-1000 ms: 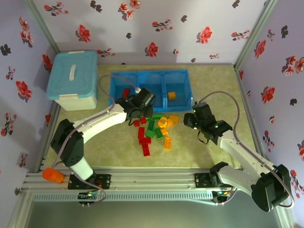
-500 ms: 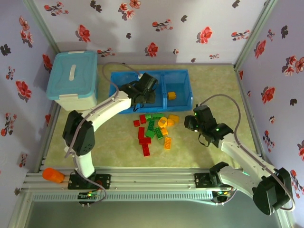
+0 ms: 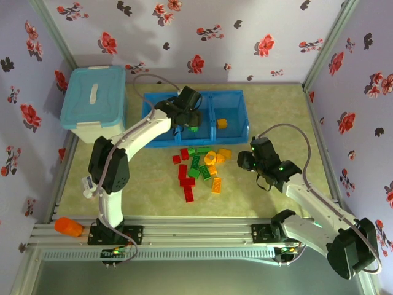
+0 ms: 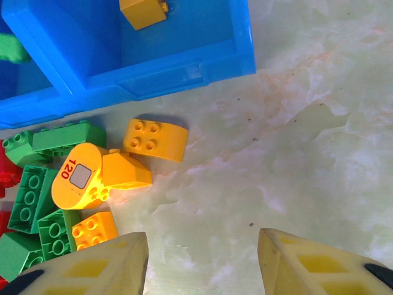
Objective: Sort the legos into containers by color
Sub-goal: Place the lego in the container, then pick up the lego from the bottom-center of the table.
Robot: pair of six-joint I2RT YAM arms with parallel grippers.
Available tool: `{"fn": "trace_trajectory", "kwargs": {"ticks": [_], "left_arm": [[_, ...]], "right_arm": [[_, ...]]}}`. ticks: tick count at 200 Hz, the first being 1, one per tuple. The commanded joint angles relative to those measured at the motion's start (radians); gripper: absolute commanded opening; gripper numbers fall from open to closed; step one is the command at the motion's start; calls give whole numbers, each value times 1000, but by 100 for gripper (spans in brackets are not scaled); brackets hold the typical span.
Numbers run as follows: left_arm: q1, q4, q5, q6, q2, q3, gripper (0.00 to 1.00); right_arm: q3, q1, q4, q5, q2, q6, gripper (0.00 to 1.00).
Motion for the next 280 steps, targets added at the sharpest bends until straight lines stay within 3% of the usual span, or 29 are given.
{"fn": "trace_trajectory", "kwargs": {"ticks": [1, 108, 231, 280], "left_arm": [[-17, 32, -2, 18, -131, -50, 71], [-30, 133, -4, -95, -559, -558, 69], [-31, 137, 2, -247, -826, -958, 69], [-31, 130, 4, -266, -883, -1019, 68]], "right_arm": [[-9, -3, 19, -34, -5, 3, 50], [70, 142, -28, -43, 135, -15, 55], [59, 394, 42, -4, 387, 181, 59], [82, 446, 52, 13, 499, 226, 60]]}}
